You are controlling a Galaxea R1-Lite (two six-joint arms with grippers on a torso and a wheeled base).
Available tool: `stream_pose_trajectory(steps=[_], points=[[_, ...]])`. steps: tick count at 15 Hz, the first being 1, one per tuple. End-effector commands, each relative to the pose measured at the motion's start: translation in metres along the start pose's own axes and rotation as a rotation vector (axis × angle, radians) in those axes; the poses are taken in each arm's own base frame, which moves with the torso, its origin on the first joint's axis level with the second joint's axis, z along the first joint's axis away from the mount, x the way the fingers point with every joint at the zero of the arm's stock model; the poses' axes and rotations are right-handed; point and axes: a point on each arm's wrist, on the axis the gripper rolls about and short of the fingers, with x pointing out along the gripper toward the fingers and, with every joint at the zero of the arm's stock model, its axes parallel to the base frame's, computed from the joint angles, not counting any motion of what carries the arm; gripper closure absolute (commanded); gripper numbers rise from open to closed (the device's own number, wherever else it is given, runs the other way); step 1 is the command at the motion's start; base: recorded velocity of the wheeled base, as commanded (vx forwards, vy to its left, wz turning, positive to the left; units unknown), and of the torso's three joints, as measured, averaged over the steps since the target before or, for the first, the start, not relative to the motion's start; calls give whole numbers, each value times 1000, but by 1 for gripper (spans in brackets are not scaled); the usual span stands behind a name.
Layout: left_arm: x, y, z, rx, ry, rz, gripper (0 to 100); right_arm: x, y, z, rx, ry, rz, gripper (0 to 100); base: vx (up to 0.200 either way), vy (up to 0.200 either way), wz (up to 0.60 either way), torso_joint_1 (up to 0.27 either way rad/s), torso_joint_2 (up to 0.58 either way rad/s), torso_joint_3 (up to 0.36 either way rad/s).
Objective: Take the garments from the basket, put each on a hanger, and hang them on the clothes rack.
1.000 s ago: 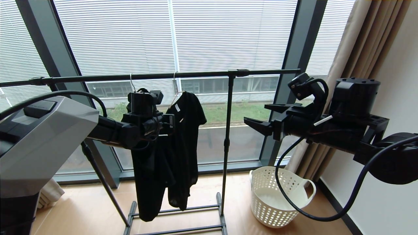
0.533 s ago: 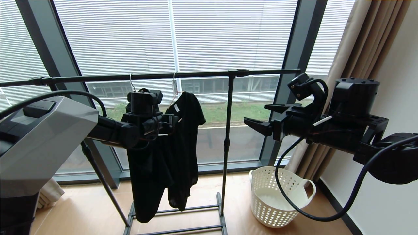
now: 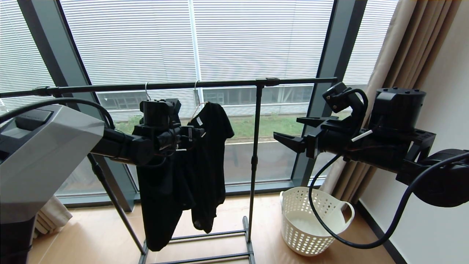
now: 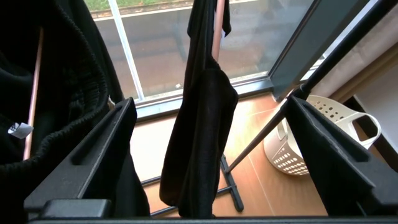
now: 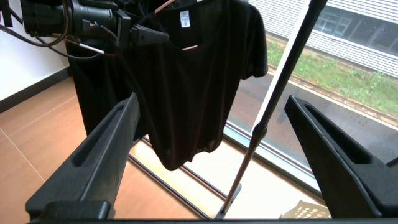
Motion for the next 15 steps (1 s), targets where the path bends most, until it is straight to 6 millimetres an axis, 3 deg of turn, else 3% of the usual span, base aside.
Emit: stream_pose_trajectory(steps=[1,5,8,11,14,15], points=[[-14,1,13,-2,-26,1,0,0,0,0,-1,0,1,0,0,0,0,0,0,0],[-45,-1,23,4,-35,-4,0,0,5,0,-1,1,13,0,0,0,0,0,0,0],[-80,-2,26,7,-32,-10,0,-1,5,0,-4,-2,13,0,0,0,0,0,0,0],[-120,-5,19,13,-8,-18,0,-2,6,1,-4,-2,14,0,0,0,0,0,0,0],[-147,-4,12,31,7,-19,0,-2,6,1,-13,-3,16,0,0,0,0,0,0,0],[-162,-4,-1,44,42,-22,0,-4,7,0,-13,-2,14,0,0,0,0,0,0,0]])
